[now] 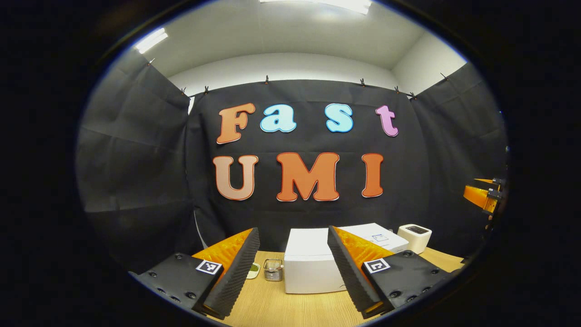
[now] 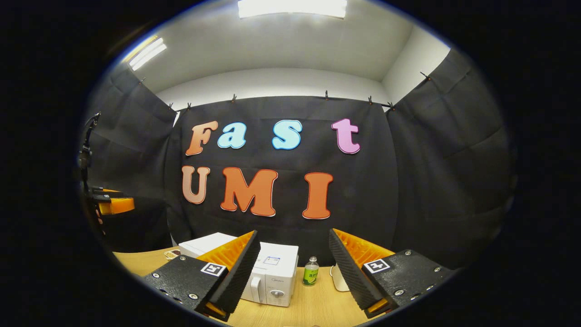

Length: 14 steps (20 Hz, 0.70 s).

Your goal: Open the microwave oven with the left hand, put the food in, and close the microwave oven.

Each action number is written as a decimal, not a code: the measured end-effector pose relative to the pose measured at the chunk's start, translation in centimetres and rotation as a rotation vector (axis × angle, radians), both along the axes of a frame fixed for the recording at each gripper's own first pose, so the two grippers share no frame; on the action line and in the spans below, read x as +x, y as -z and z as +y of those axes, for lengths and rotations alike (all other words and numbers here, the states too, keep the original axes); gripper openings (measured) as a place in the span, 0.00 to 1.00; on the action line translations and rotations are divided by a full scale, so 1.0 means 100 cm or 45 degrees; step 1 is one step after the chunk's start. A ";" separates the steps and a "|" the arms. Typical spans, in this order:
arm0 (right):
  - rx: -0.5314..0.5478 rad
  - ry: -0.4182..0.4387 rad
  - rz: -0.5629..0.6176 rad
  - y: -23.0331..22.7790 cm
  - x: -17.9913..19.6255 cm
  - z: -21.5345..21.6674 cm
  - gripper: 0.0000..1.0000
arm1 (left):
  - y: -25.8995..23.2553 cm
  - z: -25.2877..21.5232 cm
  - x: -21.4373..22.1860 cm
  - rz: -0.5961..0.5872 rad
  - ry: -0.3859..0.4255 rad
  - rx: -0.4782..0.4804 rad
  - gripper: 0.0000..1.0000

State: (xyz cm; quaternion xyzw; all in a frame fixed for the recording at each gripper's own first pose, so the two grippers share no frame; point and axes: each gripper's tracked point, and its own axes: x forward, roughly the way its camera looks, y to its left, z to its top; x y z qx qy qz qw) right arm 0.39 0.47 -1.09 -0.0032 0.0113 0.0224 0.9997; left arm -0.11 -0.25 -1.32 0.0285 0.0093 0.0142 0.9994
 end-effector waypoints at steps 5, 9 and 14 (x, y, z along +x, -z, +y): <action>0.003 0.014 0.006 0.006 0.003 -0.005 0.95 | -0.011 -0.010 0.002 -0.092 0.040 -0.101 0.94; 0.008 0.031 0.015 0.014 -0.001 -0.025 0.95 | -0.006 -0.021 0.004 -0.099 0.040 -0.073 0.94; 0.007 0.045 0.047 0.032 -0.002 -0.041 0.95 | 0.006 -0.055 0.010 -0.131 0.079 -0.015 0.94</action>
